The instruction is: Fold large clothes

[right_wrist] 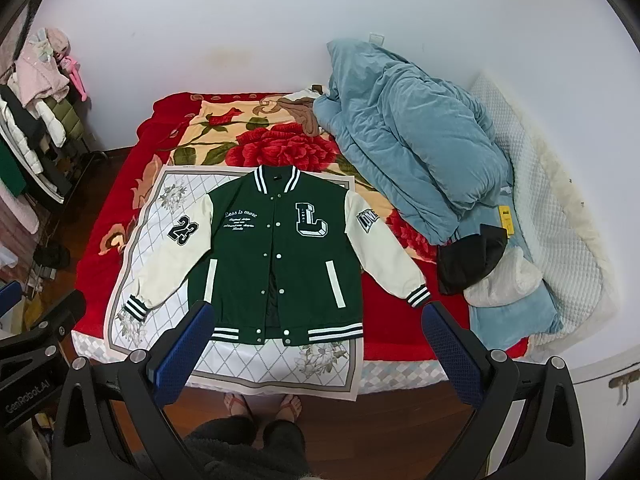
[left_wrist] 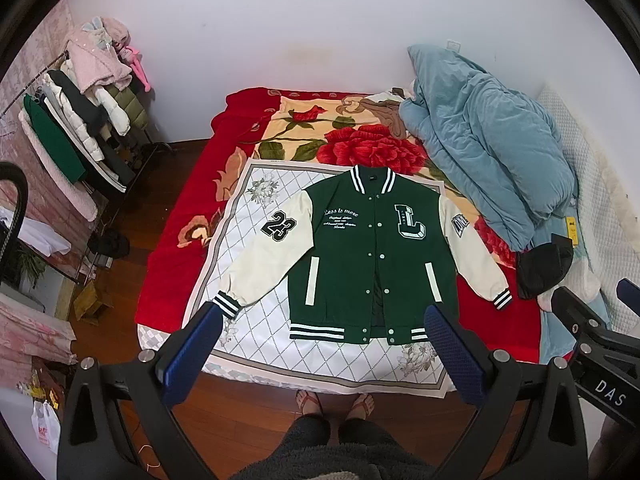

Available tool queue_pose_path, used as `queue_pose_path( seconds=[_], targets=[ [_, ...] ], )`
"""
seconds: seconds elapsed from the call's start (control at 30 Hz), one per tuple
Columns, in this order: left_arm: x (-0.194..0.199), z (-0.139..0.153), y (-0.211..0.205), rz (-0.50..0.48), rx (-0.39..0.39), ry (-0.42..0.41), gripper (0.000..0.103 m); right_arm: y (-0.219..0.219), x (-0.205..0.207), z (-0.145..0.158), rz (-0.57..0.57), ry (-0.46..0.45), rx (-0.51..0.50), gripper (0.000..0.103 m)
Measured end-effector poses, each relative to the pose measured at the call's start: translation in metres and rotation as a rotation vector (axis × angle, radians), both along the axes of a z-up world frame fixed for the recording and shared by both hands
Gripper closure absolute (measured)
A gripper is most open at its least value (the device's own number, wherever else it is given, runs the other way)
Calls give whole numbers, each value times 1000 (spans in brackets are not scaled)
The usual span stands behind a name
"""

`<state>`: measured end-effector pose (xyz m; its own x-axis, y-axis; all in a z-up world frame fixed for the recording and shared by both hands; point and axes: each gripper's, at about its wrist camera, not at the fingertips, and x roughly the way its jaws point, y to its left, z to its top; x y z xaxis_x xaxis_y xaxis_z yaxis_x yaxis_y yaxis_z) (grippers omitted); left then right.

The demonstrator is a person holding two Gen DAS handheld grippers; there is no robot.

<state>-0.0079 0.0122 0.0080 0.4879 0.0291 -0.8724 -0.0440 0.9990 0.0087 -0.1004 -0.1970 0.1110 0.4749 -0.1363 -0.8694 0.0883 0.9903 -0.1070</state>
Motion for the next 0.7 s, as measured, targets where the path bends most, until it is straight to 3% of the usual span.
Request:
queue_pose_path(
  seconds=[0.7],
  targets=[
    [-4,4,5,2,1,-4,0,2,-1,0,-1,-1,-3,0]
  ],
)
